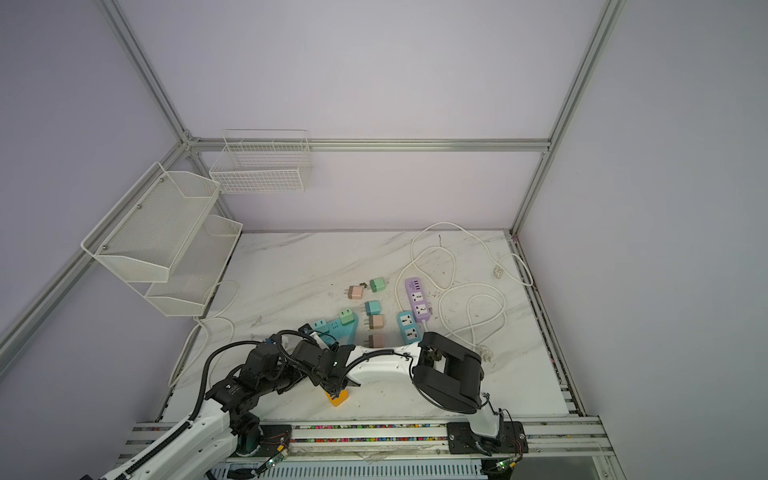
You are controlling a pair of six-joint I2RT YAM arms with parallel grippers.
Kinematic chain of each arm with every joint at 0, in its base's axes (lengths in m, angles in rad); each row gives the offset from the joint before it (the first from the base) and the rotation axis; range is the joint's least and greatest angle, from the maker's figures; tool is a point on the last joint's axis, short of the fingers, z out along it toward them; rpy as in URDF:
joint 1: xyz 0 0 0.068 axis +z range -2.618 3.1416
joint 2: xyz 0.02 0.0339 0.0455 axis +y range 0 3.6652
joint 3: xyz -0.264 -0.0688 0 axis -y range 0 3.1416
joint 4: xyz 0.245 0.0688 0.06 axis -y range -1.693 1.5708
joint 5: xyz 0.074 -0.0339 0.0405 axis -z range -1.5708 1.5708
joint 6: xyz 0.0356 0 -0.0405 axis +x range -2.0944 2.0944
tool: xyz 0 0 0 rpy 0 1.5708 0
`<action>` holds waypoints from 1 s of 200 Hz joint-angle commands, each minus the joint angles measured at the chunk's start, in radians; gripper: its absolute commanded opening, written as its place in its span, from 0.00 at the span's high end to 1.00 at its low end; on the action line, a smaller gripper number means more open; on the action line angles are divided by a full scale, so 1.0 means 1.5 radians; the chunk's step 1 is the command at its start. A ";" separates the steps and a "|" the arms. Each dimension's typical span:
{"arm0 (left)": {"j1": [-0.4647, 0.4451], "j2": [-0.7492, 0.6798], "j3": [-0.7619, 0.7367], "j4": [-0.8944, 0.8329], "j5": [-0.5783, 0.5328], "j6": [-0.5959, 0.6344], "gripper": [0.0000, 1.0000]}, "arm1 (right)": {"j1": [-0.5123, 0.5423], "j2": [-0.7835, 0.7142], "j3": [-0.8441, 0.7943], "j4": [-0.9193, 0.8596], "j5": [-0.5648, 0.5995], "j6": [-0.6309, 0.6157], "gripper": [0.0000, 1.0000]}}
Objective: Pull the plug off the socket
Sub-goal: 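Close the right gripper on the pink adapter while the left grips the orange strip, then pull the pink adapter out with the right gripper while the left releases the strip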
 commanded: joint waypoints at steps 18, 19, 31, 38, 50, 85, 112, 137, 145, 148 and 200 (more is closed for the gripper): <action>0.004 0.031 -0.023 -0.130 -0.061 0.012 0.75 | -0.005 -0.056 -0.006 0.046 -0.004 -0.012 0.83; 0.004 0.031 -0.023 -0.129 -0.062 0.012 0.75 | -0.005 -0.055 -0.005 0.045 -0.005 -0.013 0.83; 0.004 0.031 -0.023 -0.130 -0.063 0.010 0.75 | 0.004 -0.047 0.001 0.045 -0.007 -0.015 0.83; 0.003 0.031 -0.022 -0.131 -0.064 0.010 0.75 | 0.010 -0.042 0.004 0.049 -0.011 -0.016 0.83; 0.004 0.031 -0.021 -0.133 -0.065 0.010 0.75 | 0.020 -0.035 0.009 0.058 -0.027 -0.016 0.83; 0.004 0.029 -0.017 -0.134 -0.065 0.014 0.75 | 0.018 -0.059 -0.003 0.050 0.000 0.003 0.83; 0.004 0.023 -0.008 -0.139 -0.065 0.016 0.75 | -0.005 -0.109 -0.031 0.053 0.001 0.017 0.83; 0.004 0.018 0.019 -0.142 -0.060 0.026 0.75 | -0.025 -0.158 -0.070 0.060 0.007 0.026 0.83; 0.004 0.017 0.032 -0.143 -0.057 0.030 0.74 | -0.034 -0.174 -0.084 0.064 0.000 0.028 0.83; 0.004 0.016 0.036 -0.143 -0.057 0.031 0.74 | -0.037 -0.180 -0.088 0.065 -0.004 0.030 0.83; 0.004 0.014 0.125 -0.143 -0.037 0.061 0.70 | -0.101 -0.289 -0.184 0.092 -0.081 0.073 0.83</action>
